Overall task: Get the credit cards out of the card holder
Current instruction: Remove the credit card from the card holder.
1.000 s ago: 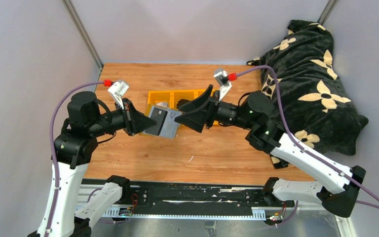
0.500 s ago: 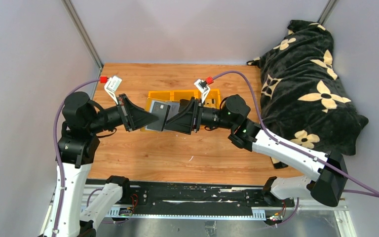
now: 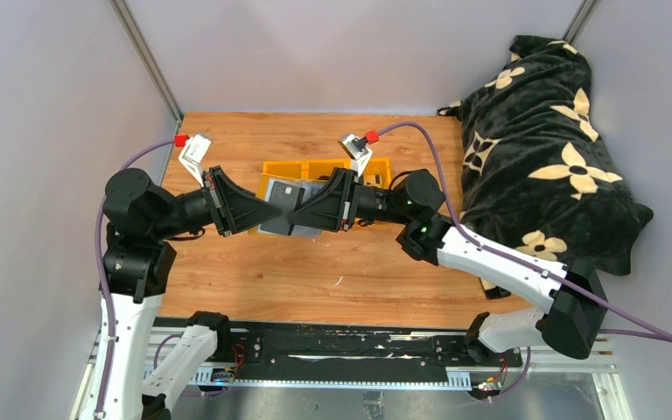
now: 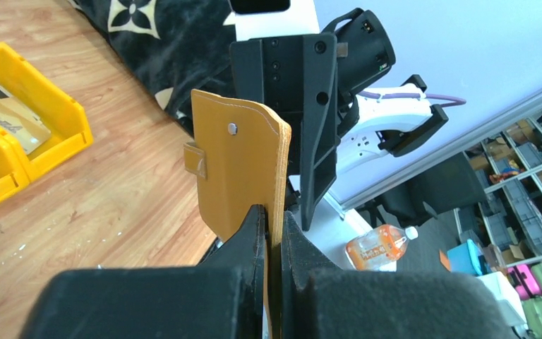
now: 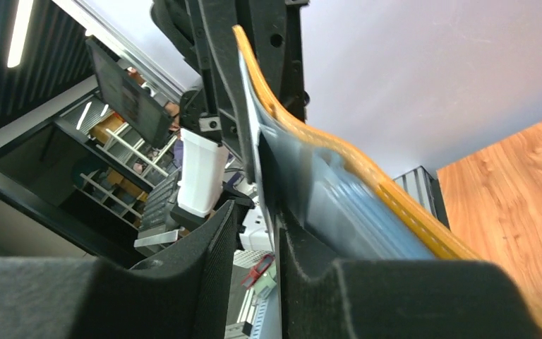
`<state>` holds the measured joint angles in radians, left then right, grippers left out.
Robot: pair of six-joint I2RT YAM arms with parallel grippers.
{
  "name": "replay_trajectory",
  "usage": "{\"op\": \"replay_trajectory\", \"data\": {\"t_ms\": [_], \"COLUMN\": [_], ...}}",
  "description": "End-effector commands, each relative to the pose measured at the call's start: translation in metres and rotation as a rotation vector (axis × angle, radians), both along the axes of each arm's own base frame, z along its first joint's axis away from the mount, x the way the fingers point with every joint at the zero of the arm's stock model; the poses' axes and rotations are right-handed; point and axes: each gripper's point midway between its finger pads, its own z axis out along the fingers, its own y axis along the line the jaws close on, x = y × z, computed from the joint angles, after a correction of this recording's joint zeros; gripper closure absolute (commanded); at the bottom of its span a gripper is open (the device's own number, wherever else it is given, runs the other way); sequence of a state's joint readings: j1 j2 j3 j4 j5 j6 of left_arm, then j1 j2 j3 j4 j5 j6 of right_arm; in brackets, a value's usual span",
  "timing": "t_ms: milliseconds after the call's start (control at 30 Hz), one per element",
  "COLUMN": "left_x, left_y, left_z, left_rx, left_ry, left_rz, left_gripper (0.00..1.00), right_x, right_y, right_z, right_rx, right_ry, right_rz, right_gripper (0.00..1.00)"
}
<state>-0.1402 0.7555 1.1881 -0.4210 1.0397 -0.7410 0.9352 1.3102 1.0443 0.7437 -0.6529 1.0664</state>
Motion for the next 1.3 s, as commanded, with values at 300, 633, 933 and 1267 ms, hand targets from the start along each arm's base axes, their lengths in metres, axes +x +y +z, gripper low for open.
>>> {"op": "replay_trajectory", "data": {"t_ms": [300,633,933,1267], "left_x": [-0.016,-0.033,-0.036,-0.033], "left_y": [0.000,-0.006,-0.005,-0.005], "left_z": [0.005,0.015,0.027,0.034], "left_rx": [-0.004,-0.082,-0.093,-0.101], "left_ry": [-0.027,0.026,-0.009,-0.030], "left_rz": [-0.034,-0.159,-0.158,-0.130], "left_gripper": [0.98,0.71,0.91,1.00], "right_x": [-0.007,-0.008,-0.014,-0.020], "right_y": [-0.013,-0.013,-0.019,-0.024], "right_z": [0.032,0.027,0.018,0.016], "right_rx": [0.140,0.138,0.136,0.134], "right_ry": [-0.043,-0.038,-0.044,-0.052], "right_rz": [0.033,0.037,0.041,0.053], "right_gripper": [0.93,1.00,1.00,1.00]}}
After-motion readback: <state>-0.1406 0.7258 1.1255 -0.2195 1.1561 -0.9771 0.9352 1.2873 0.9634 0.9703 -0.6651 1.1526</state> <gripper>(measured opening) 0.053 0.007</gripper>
